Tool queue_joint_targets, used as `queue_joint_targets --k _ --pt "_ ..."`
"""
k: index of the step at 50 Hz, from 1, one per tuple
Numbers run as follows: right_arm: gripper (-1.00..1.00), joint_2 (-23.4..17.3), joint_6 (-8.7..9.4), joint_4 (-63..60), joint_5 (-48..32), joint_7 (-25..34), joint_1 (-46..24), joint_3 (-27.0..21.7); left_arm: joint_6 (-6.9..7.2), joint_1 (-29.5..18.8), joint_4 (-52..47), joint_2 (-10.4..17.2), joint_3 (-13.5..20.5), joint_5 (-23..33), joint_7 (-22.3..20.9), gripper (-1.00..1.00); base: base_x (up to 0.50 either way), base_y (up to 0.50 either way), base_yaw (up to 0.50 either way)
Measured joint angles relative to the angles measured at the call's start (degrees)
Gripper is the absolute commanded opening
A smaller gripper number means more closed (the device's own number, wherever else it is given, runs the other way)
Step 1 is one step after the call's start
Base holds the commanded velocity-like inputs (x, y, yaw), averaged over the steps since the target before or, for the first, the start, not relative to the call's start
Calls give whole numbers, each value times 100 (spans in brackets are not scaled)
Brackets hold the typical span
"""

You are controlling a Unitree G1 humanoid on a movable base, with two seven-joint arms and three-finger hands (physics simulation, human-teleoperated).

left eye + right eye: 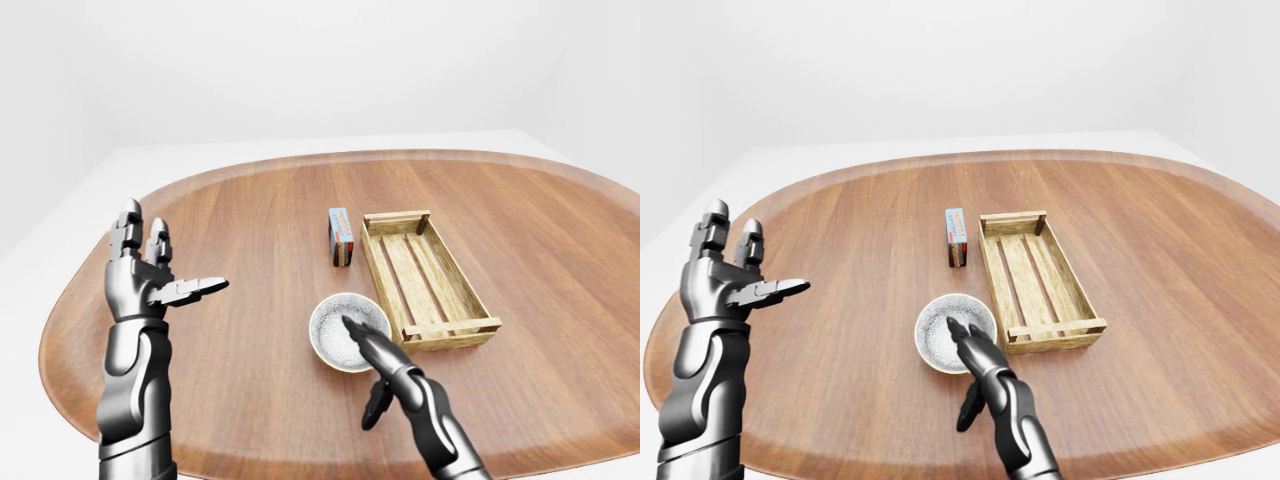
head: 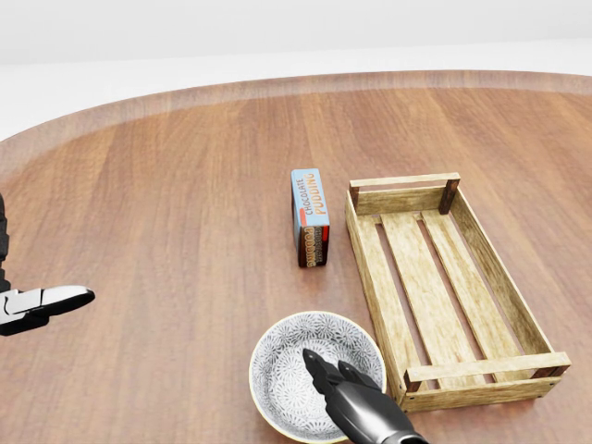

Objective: Pick up the bowl on the left and put it in the tray.

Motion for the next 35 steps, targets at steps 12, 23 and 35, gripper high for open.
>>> queue_joint_targets --k 12,23,35 --pt "100 49 0 275 10 -132 -55 56 0 9 -30 -3 1 0 1 100 0 0 0" --pt "-100 99 0 596 53 -293 -132 92 0 2 -33 -2 1 -2 5 100 0 0 0" --pt "-100 125 -1 579 115 -399 -191 96 0 -10 -4 -4 -9 6 7 100 0 0 0"
